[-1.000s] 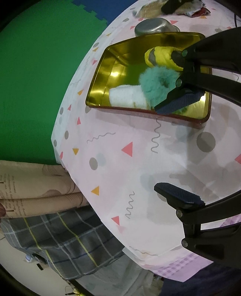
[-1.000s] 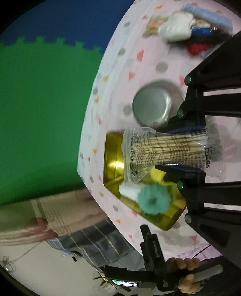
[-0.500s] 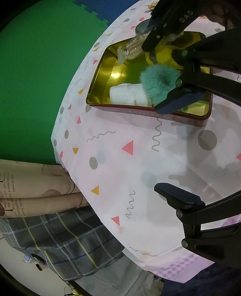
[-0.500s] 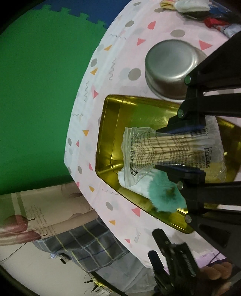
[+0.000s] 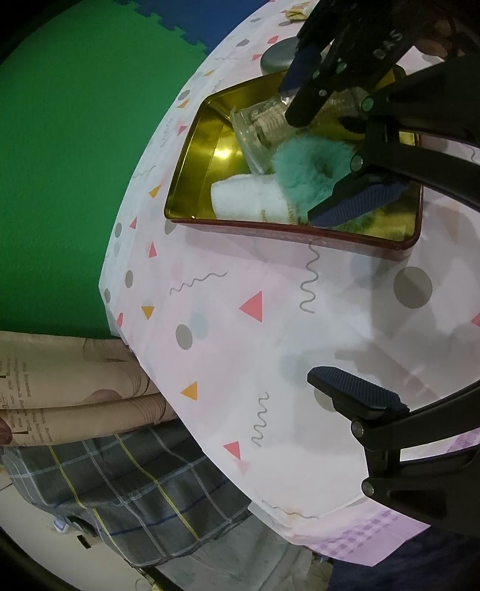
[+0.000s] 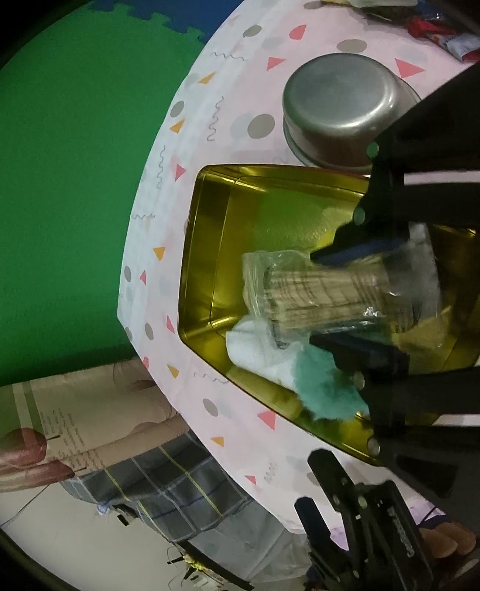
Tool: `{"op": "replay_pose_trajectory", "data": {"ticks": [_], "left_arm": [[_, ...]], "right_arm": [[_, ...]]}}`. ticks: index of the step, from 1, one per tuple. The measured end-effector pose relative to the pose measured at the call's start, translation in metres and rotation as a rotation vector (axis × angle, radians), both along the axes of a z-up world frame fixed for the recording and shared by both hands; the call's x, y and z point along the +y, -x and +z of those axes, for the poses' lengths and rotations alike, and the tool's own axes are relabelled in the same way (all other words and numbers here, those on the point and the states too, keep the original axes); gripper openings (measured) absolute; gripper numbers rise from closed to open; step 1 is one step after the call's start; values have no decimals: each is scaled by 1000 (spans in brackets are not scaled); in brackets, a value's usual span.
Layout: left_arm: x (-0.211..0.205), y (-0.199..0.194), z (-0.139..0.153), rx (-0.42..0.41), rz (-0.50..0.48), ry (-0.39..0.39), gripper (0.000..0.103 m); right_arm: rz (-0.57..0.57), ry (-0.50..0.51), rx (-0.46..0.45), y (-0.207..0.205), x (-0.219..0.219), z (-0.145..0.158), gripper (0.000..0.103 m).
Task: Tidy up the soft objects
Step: 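Carry the cotton swab bag into the gold tray and open the right gripper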
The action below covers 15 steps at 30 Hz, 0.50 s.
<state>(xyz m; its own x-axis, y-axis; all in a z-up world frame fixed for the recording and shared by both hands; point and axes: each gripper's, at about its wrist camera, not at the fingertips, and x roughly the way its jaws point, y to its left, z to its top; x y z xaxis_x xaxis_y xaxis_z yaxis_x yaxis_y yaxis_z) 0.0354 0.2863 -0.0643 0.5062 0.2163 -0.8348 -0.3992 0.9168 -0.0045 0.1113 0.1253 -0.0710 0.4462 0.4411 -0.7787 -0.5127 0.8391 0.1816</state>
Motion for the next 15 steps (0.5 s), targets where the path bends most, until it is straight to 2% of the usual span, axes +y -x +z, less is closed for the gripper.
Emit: {"op": "replay_pose_trajectory", "data": {"ticks": [7,15], "left_arm": [[-6,-1,1,-3,-12,-7,75],[-17,-1,3,-9,-38,-18,75]], "right_arm": [[34,7,-45,23,-8,14,47],[-1,-17,-67,47,-50,28,47]]}}
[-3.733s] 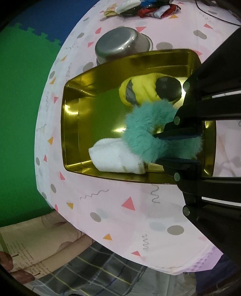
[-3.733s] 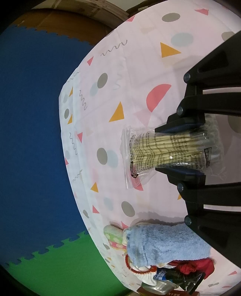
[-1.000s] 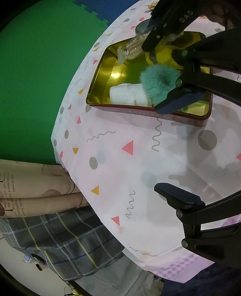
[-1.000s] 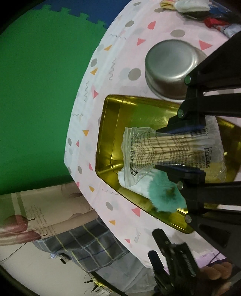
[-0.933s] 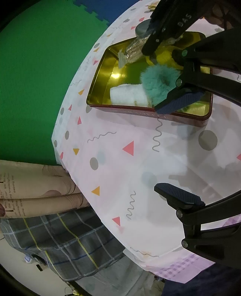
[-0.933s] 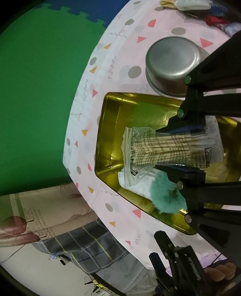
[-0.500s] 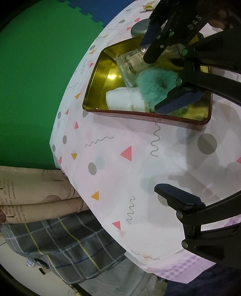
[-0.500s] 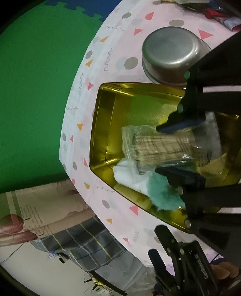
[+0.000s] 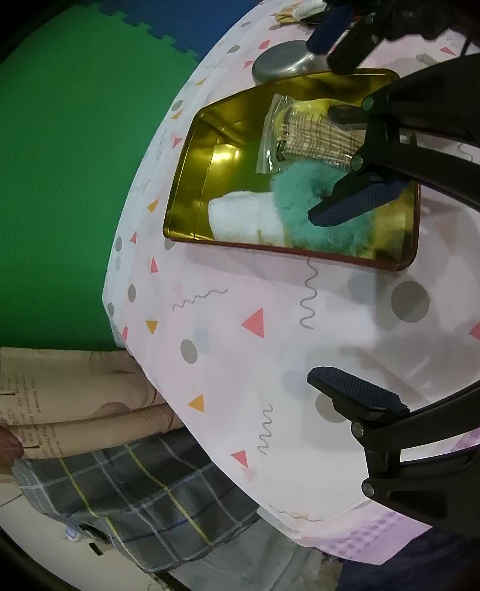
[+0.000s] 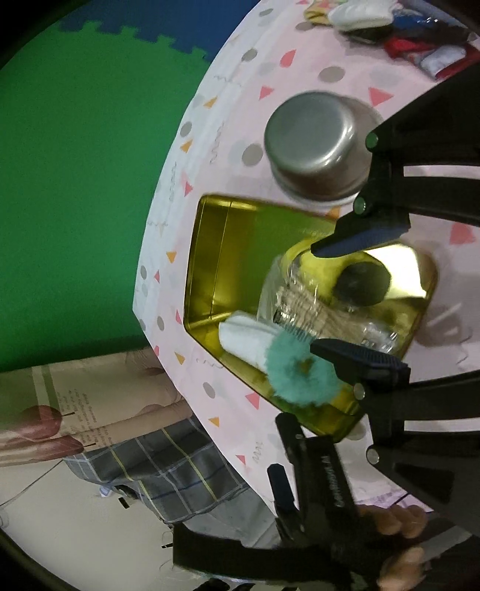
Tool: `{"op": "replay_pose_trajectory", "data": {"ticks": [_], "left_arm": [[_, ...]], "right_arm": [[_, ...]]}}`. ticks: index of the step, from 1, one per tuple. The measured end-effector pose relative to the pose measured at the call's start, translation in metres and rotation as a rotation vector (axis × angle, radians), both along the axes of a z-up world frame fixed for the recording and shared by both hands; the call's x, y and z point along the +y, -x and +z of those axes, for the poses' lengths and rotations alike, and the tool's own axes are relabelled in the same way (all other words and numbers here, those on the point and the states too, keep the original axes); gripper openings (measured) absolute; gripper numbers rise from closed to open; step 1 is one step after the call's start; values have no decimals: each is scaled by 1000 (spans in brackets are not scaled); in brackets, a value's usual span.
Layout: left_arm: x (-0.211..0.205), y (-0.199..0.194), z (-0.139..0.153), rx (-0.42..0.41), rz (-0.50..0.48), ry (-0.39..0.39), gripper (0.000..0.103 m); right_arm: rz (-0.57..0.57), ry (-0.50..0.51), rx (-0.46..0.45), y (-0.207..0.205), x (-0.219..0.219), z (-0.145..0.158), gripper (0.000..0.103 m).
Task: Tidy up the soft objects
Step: 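Carry the cotton swab bag into the gold tray and open the right gripper, then reach the right gripper to the blue fuzzy sock and grasp it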
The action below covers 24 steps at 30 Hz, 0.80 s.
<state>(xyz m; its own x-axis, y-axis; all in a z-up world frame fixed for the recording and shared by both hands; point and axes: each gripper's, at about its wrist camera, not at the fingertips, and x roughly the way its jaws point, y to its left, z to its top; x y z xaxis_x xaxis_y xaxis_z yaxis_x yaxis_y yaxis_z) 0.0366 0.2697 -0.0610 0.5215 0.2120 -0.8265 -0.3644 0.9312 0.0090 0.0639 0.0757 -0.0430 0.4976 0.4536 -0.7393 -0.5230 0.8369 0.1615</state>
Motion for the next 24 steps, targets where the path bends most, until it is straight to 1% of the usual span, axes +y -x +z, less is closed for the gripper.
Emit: {"op": "replay_pose_trajectory", "data": {"ticks": [5,10,18,24], "left_arm": [[-8,0,2,-2,-20,-10,76],[-17,-1,4,-10,-42,-11,76],[-28,-2,4,-5,-68,-20,76],[-38,-2,5,-9,-91,-29,76]], "right_arm": [[-61,-23,-8,8,-38,8,47],[-169,-40,-22,11,-90,14,47],[-332,5,-43,12,-173,13,47],[-472,32,-31,18,-241,5,47]]}}
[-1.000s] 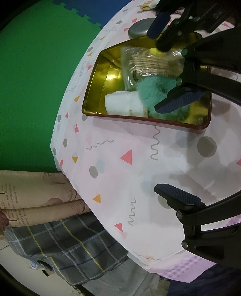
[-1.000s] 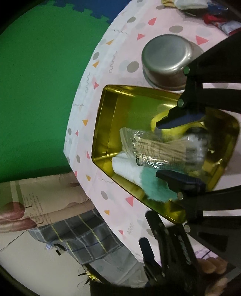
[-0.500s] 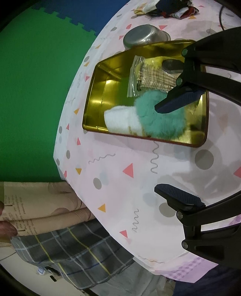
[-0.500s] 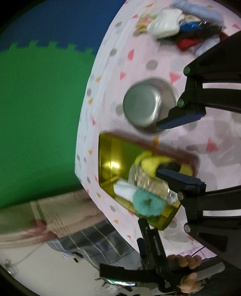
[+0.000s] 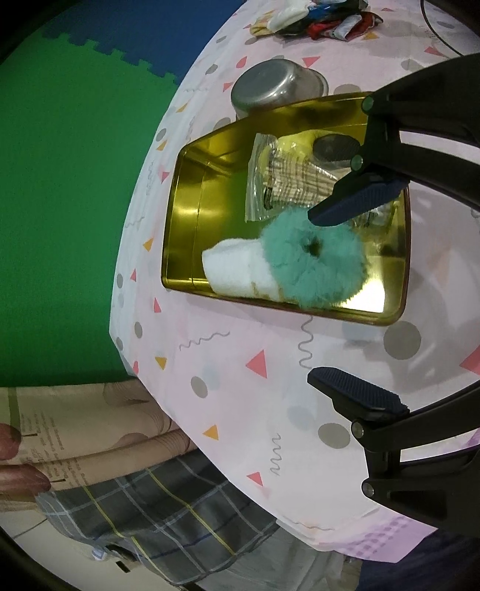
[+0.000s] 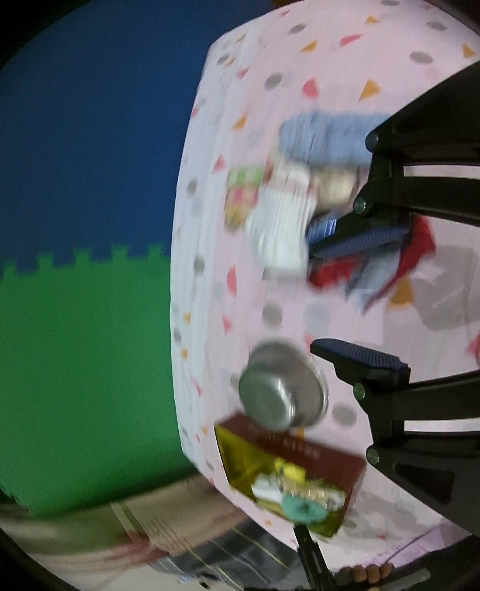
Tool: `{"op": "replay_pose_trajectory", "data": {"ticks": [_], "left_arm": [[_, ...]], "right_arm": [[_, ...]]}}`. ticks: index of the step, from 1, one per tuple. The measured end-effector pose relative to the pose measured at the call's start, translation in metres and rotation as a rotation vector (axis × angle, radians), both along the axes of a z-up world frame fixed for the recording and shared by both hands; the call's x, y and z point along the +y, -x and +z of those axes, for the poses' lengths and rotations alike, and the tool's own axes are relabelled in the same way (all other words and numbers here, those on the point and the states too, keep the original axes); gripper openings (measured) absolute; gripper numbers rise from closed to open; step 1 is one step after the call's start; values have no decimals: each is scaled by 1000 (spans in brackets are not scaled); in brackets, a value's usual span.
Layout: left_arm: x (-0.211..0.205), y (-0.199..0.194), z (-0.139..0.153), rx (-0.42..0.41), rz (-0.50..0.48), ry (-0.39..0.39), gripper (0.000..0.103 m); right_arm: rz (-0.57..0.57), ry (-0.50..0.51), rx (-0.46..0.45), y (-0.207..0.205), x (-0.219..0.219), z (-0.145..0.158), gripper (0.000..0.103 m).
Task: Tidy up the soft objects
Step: 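Reach the right gripper to the blue fuzzy sock and grasp it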
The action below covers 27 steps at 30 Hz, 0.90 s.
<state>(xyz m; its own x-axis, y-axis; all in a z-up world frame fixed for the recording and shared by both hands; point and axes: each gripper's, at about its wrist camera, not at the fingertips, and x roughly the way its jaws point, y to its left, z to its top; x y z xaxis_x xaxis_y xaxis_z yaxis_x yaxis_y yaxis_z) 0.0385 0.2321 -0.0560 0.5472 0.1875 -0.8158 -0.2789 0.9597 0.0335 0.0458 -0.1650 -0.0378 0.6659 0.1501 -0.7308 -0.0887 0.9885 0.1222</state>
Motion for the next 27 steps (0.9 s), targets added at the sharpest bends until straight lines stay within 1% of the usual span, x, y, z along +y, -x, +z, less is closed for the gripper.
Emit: {"op": "replay_pose_trajectory", "data": {"ticks": [6,11,16,21,23,24,27], "left_arm": [[-11,-1,1,0,-26,-30,76],[-22,-1,2,-4,-50,-43,76],[-34,-1,4,-8,-86,-64,76],[-50,0,5,-7,-121,-85,77],[-57,1,7,-6,-138,-89,78],[-60,1,7,-5,-147,-88,78],[-75,2,8,-1,-191,-79,79]], "right_arm": [[-102,30,5,8,-54,-6,47],[-142,45,15,12,-81,-13,47],[-142,48,28,10,-89,-22,47],[-126,61,54,-1,-91,-38,47],[-125,84,69,-5,-90,-46,52],[-126,99,75,-8,-91,-50,53],[-121,103,95,-14,-93,-62,54]]}}
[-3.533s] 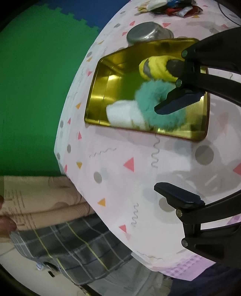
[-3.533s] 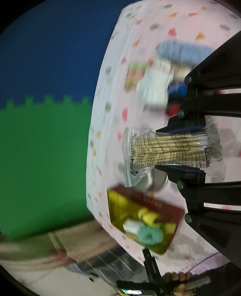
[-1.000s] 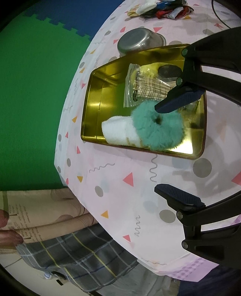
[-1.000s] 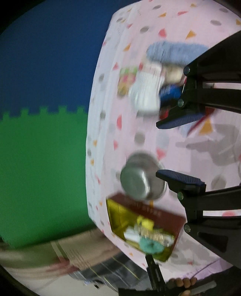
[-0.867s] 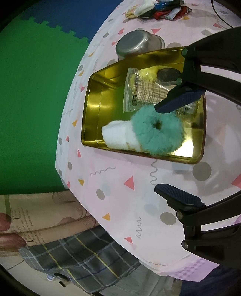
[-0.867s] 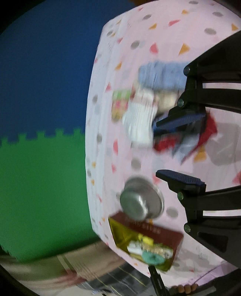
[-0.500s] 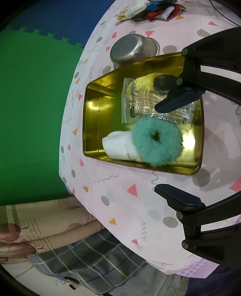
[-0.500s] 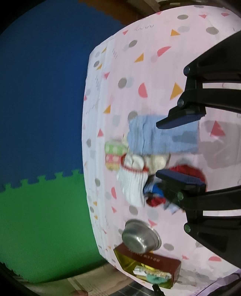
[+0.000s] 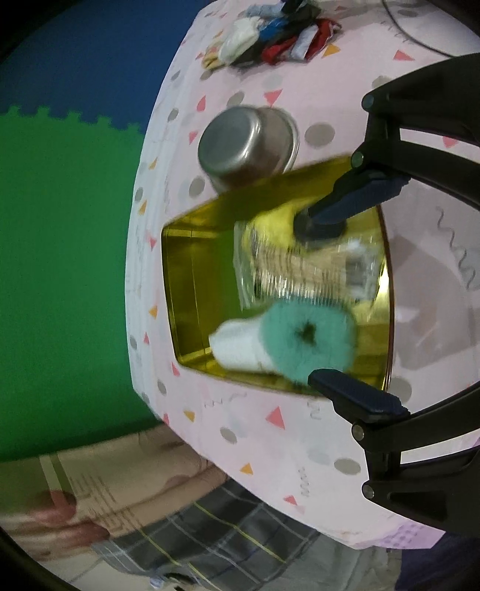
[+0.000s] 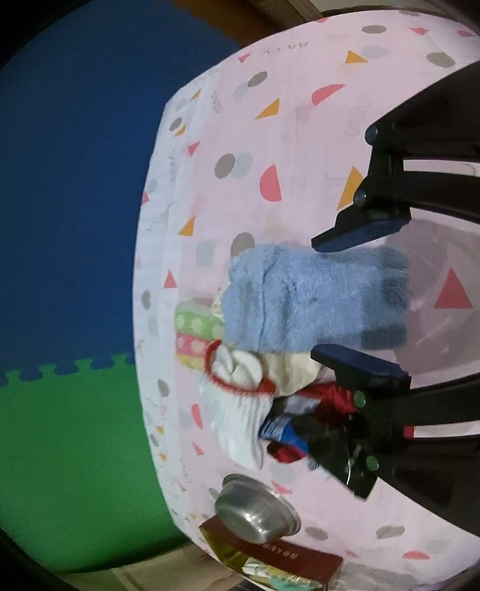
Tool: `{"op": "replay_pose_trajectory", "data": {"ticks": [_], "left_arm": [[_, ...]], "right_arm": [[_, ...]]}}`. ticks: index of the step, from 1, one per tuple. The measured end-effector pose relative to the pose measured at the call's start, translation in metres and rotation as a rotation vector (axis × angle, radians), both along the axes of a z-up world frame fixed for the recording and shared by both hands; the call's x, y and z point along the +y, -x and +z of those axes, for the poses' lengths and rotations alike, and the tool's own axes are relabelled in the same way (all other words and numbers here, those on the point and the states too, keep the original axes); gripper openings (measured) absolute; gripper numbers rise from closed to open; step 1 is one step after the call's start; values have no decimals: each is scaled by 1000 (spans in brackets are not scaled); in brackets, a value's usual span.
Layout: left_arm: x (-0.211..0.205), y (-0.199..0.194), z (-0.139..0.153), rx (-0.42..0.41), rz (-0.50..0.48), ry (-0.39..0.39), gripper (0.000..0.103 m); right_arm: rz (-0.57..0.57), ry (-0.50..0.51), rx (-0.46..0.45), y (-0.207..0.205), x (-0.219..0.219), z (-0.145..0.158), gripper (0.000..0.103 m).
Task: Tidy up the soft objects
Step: 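Reach the right gripper to the blue fuzzy sock and grasp it, then grasp the white mesh sock with the left gripper and lift it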
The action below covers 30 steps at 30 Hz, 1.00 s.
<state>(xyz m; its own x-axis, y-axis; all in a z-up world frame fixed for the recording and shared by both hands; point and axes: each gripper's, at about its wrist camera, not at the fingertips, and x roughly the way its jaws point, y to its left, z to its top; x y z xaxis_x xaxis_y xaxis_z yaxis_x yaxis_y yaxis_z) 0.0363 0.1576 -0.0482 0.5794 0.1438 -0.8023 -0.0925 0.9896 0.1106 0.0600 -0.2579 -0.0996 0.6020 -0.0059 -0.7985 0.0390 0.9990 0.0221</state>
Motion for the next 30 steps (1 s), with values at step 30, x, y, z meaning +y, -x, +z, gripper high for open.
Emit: {"op": "replay_pose_trajectory", "data": {"ticks": [30], "left_arm": [[-201,-48,3,110,-387,78,79]], "right_arm": [[-94,-54,-43,28,-73,-24,32]]}}
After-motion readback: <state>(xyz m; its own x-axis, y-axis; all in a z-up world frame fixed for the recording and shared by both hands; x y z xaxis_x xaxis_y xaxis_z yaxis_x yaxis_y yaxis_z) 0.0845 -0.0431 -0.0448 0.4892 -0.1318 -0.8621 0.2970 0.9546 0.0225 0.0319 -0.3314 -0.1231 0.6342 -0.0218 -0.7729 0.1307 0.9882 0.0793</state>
